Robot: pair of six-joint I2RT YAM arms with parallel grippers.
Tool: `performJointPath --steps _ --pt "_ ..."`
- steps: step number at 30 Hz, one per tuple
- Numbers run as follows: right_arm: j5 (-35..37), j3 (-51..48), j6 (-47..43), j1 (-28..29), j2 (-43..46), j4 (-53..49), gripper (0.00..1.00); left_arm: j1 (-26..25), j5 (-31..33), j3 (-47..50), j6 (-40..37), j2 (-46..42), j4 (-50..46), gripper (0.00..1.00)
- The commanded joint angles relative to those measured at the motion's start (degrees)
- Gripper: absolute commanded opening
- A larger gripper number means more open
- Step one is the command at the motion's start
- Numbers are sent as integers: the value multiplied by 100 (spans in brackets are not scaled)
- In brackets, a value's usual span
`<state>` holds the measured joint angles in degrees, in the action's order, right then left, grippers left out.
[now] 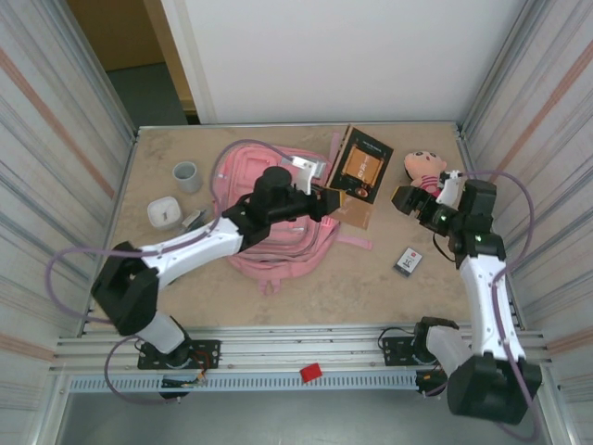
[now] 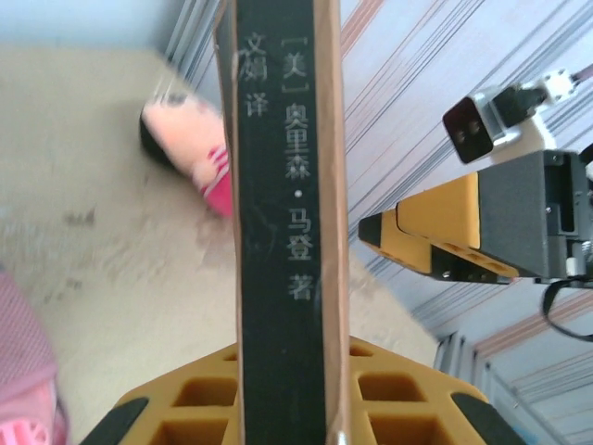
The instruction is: Pack the student bag
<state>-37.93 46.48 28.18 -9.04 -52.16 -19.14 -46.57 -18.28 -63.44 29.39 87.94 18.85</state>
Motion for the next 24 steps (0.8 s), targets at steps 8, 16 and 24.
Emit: performJointPath --steps 8,16,24 --pt "-802 -400 1845 624 1173 2048 99 60 -279 552 504 -865 1732 0" --pt "-711 -294 1819 1413 782 2009 99 54 -1408 393 975 -709 2579 0" --pt "-1769 -292 2055 1375 503 2900 99 53 -1926 235 1096 -628 2860 0"
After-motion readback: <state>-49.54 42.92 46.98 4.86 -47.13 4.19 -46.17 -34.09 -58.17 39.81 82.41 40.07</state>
